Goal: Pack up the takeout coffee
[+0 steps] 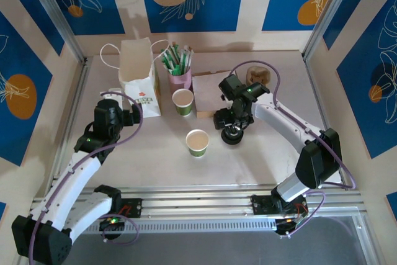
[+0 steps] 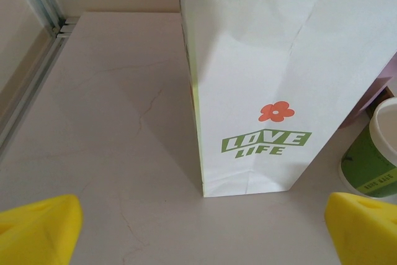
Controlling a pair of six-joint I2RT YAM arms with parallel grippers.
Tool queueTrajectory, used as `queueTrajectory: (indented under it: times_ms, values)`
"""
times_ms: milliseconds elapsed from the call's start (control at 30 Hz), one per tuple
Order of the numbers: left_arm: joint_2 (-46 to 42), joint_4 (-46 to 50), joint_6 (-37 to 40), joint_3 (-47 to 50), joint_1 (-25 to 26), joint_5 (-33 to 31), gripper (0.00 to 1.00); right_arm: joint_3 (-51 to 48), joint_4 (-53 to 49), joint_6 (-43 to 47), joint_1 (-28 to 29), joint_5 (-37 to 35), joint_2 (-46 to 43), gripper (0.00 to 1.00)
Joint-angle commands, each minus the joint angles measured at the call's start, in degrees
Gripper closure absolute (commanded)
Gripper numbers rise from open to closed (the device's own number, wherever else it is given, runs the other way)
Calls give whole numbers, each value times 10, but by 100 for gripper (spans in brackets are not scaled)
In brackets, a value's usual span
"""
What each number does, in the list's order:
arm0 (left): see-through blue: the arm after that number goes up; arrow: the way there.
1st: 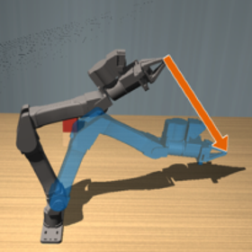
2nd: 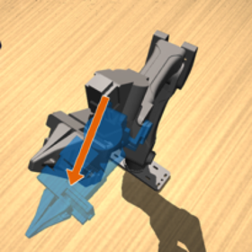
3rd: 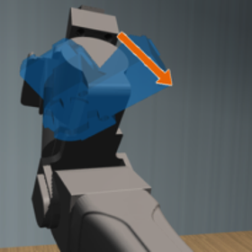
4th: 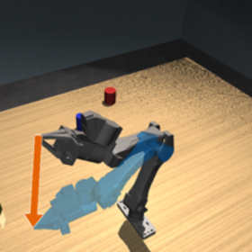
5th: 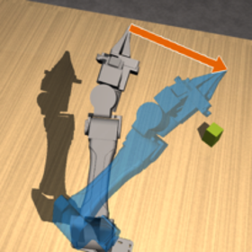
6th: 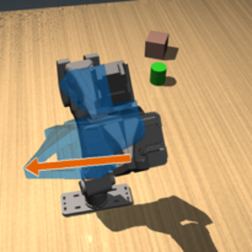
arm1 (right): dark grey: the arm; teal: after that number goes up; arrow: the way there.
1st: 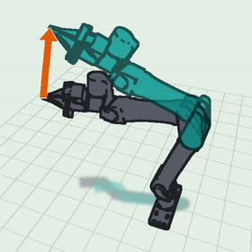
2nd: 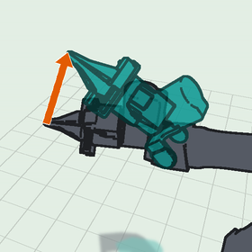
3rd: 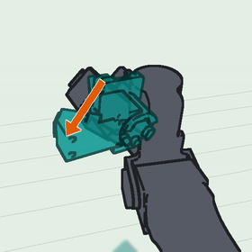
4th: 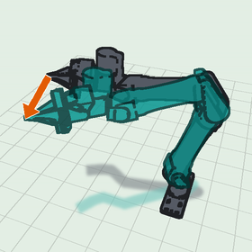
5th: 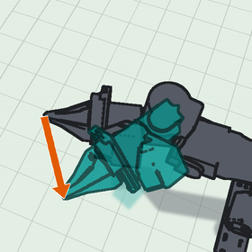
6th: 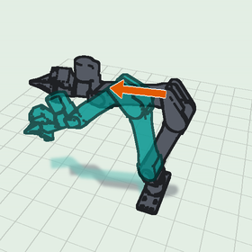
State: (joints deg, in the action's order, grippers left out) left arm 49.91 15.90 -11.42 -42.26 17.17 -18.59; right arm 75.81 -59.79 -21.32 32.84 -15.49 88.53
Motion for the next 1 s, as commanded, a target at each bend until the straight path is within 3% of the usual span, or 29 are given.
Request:
queueTrajectory:
  times_ms: [0,367,967]
  values:
    - [-10,-2,13,4,7,-10,0,-23,4,5,-9,-17,12,14]
    - [-11,-2,16,4,9,-13,0,-52,60,-8,-15,-54,66,14]
    - [-12,-4,17,4,10,-12,0,-79,100,-21,-24,-55,98,20]
